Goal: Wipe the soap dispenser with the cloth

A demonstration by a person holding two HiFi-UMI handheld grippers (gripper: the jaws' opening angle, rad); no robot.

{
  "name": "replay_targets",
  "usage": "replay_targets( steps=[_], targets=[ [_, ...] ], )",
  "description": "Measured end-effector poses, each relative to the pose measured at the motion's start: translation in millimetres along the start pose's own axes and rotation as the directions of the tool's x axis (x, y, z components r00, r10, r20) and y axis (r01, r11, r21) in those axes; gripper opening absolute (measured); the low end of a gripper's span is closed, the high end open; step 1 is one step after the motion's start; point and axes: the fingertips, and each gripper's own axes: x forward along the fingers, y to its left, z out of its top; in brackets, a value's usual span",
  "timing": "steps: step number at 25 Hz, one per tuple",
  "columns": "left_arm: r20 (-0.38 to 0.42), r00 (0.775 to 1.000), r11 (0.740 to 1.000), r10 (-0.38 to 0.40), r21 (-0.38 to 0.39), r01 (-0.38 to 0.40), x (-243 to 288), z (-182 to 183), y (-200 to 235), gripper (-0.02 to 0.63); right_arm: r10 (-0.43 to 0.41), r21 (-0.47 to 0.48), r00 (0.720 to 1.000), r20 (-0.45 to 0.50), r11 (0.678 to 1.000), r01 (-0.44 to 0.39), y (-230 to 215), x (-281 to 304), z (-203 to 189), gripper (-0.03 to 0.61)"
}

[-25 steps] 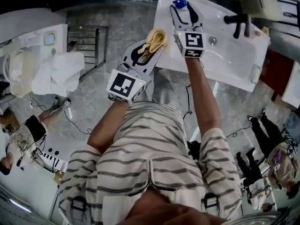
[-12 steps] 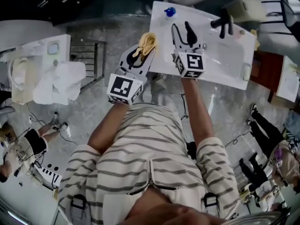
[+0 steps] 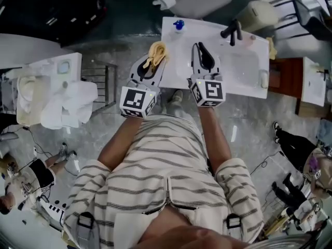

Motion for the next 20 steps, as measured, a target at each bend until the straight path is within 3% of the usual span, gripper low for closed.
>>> replay_targets(
  steps=[5,20],
  targets=[
    [0.030,1.000,0.999,-0.007,0.032,0.006,-3,12,-9,0.097,-0.037,0.021,0.998,0.041,0.999,0.036,0,-21,19,-0.015],
    [0.065,0.998,0.996,0.007,0.087,-0.013,-18,23,-18,0.097,-0.058,0.010,0.996,0.072,0.998,0.058,18,-53,39,-0.012]
  ],
)
